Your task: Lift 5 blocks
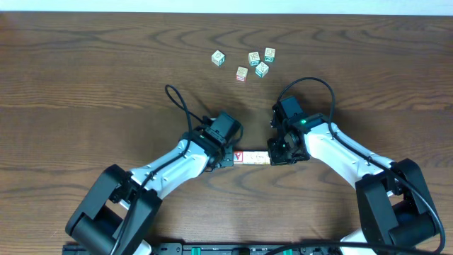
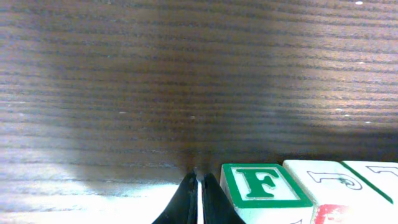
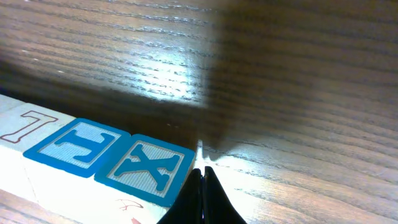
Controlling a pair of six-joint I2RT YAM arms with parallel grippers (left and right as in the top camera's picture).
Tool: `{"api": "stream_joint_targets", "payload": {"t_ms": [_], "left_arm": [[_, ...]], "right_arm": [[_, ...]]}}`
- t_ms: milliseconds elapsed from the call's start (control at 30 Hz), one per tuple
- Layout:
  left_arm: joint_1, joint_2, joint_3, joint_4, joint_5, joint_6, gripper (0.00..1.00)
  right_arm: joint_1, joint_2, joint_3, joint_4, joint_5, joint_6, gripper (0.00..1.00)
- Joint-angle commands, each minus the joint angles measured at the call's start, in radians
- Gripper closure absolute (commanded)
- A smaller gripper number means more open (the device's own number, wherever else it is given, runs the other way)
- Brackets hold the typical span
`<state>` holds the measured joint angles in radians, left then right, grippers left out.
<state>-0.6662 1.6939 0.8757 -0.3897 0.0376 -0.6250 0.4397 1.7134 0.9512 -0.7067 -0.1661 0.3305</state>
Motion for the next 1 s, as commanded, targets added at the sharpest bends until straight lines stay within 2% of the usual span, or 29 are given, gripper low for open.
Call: {"api": "stream_joint_targets", "payload": {"t_ms": [0,467,967], "left_arm": [[-0.047,-0.018,0.013,0.041,0.069,-0.043,0.92],[-0.047,-0.031,0.013,0.066,0.085,-0.042,0.92],[-0.047,-0.061,0.013,0.062,0.112,0.003,0.93]], "right_arm": [[0.035,-0.021,0.006,0.023,-0.273,0.006,0.99],[0.035,-0.021,0.006,0.022,-0.273,0.137,0.99],[0.032,-0.021,0.025,0.026,-0.253,0.051,0.99]]}}
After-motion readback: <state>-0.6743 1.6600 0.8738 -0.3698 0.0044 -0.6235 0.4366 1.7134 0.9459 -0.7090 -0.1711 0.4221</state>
